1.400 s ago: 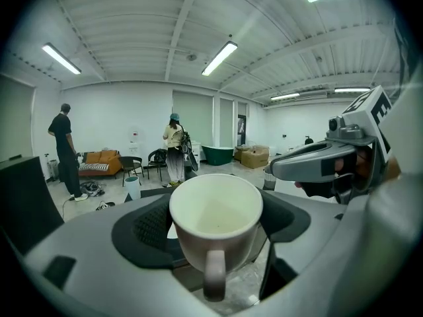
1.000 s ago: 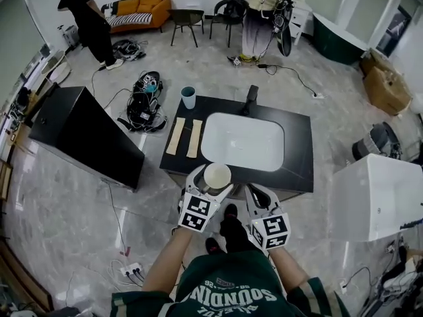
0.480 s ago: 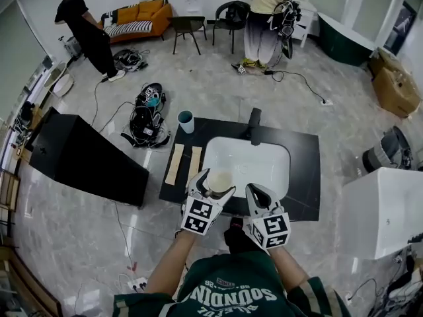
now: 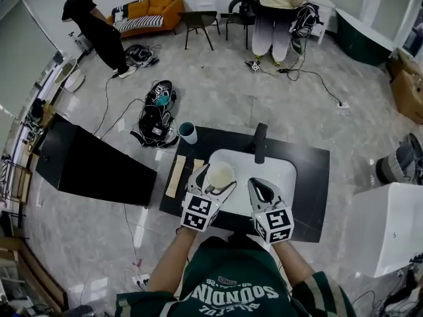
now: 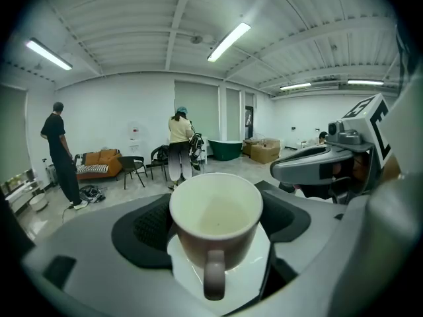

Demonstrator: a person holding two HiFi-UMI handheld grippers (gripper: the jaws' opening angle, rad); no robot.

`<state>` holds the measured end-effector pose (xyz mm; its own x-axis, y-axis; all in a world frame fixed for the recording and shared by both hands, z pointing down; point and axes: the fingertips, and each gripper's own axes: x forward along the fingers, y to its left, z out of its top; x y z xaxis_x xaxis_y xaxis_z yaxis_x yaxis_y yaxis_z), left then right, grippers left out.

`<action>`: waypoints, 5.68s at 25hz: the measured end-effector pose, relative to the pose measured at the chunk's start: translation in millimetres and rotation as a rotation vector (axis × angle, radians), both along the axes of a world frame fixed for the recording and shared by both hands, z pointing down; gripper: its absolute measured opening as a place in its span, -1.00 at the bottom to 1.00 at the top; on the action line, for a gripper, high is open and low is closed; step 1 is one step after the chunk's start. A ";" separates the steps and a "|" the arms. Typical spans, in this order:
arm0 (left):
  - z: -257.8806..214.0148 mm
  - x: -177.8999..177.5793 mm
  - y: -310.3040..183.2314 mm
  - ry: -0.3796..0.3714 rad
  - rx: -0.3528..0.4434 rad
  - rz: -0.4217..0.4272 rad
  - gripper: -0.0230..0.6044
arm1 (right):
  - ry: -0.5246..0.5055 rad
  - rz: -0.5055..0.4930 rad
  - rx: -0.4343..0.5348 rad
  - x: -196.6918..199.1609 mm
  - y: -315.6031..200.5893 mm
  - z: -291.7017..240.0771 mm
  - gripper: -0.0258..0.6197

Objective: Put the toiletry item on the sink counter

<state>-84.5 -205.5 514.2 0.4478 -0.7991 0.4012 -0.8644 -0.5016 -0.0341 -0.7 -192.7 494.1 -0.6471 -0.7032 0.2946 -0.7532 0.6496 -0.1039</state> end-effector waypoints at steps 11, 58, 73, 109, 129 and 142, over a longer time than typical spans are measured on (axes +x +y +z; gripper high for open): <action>25.5 -7.3 -37.7 0.009 -0.048 -0.027 0.39 | -0.011 -0.008 -0.038 4.6 -31.4 11.4 -0.79; 180.0 -111.2 -245.1 0.016 -0.196 -0.252 0.39 | 0.083 0.086 -0.273 -52.8 -110.9 97.4 -0.79; 235.2 -107.9 -261.2 -0.017 -0.236 -0.250 0.39 | 0.100 0.140 -0.315 -38.5 -111.5 110.8 -0.79; 129.9 -80.7 -136.3 -0.082 -0.117 -0.141 -0.83 | 0.000 0.092 -0.133 -41.6 -94.3 44.4 -0.79; 47.0 -35.8 -95.5 0.012 -0.017 -0.040 -0.89 | -0.085 0.123 -0.044 -25.9 -82.6 4.3 -0.76; 46.9 -30.7 -92.1 0.014 -0.021 -0.009 -0.89 | -0.079 0.134 -0.040 -27.6 -80.6 2.0 -0.76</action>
